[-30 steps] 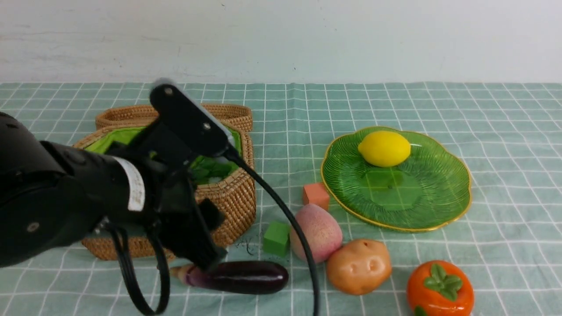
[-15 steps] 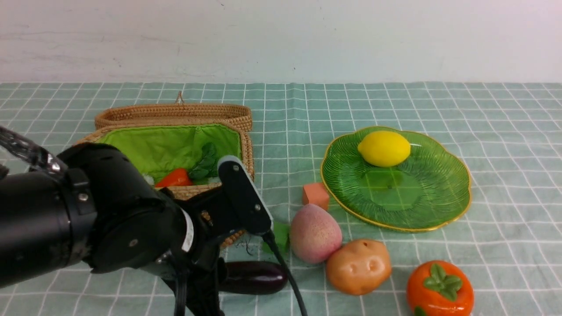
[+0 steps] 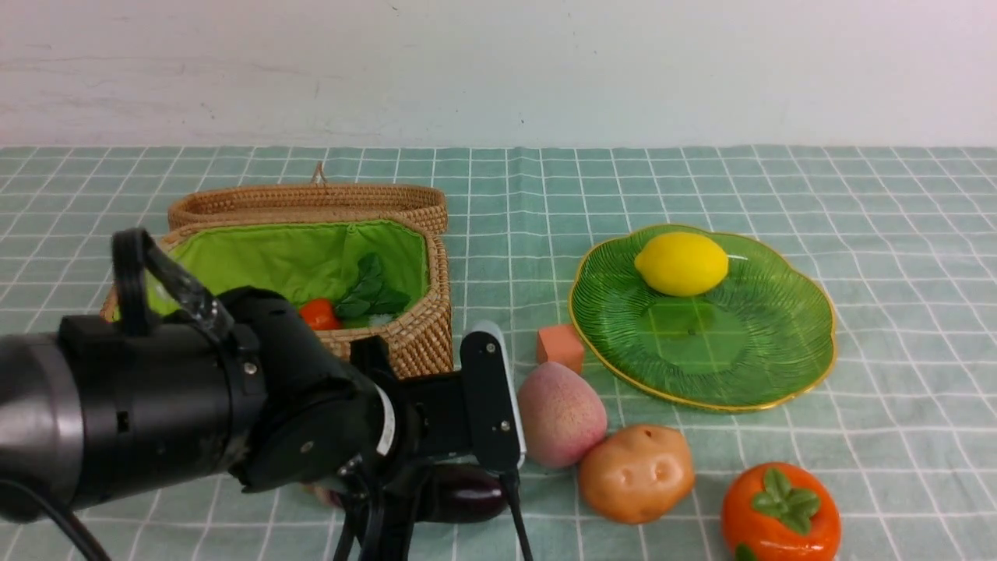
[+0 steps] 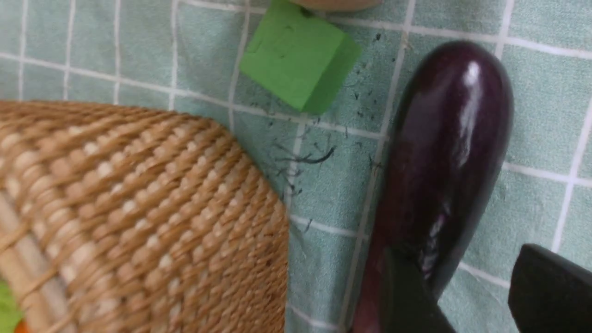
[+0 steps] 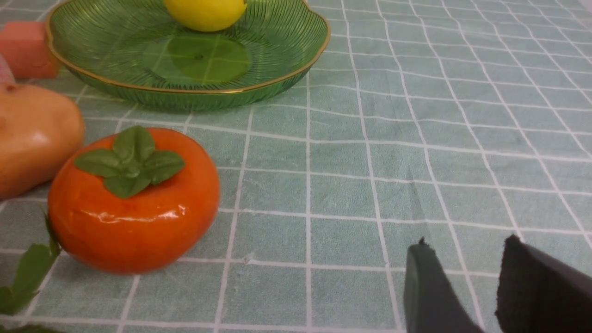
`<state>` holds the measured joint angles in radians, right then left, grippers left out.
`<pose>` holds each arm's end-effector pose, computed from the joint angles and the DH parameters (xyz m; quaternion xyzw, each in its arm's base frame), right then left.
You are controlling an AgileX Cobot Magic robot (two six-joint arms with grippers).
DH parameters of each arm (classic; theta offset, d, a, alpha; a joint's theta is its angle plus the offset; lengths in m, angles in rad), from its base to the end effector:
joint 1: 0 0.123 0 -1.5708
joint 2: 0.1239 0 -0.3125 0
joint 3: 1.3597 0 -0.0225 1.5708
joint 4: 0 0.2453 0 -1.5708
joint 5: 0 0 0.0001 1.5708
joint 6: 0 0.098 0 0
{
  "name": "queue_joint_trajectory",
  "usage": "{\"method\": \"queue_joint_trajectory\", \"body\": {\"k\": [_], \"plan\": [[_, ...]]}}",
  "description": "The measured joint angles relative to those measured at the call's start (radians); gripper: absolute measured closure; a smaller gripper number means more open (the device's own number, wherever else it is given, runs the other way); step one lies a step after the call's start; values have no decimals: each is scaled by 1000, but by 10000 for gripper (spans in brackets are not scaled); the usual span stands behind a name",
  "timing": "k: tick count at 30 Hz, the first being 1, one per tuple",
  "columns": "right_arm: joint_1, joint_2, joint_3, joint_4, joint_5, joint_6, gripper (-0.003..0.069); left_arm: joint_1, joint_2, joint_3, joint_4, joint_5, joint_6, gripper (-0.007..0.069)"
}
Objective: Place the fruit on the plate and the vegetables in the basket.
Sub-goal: Use the left arm to grab an eggplant and put it into the left basket
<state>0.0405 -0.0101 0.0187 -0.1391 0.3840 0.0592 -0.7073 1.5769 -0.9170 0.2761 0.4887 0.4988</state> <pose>0.0259 -0.0041 0.1710 -0.0290 0.8048 -0.0296 0.5921 0.2419 -0.1903 0.2347 0.6271 0.7320 0.0667 0.2579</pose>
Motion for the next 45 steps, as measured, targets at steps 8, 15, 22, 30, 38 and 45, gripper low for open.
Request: {"method": "queue_joint_trajectory", "body": {"k": [8,15,22,30,38,45], "plan": [[0,0,0,0,0,0,419,7,81,0,0,-43,6,223],[0,0,0,0,0,0,419,12,121,-9,3,-76,7,210],[0,0,0,0,0,0,419,12,141,-9,-19,-71,7,211],[0,0,0,0,0,0,419,12,138,-9,-23,-57,5,249],[0,0,0,0,0,0,419,12,100,-9,-45,20,3,249],[0,0,0,0,0,0,419,12,-32,-9,-56,75,3,249]]}}
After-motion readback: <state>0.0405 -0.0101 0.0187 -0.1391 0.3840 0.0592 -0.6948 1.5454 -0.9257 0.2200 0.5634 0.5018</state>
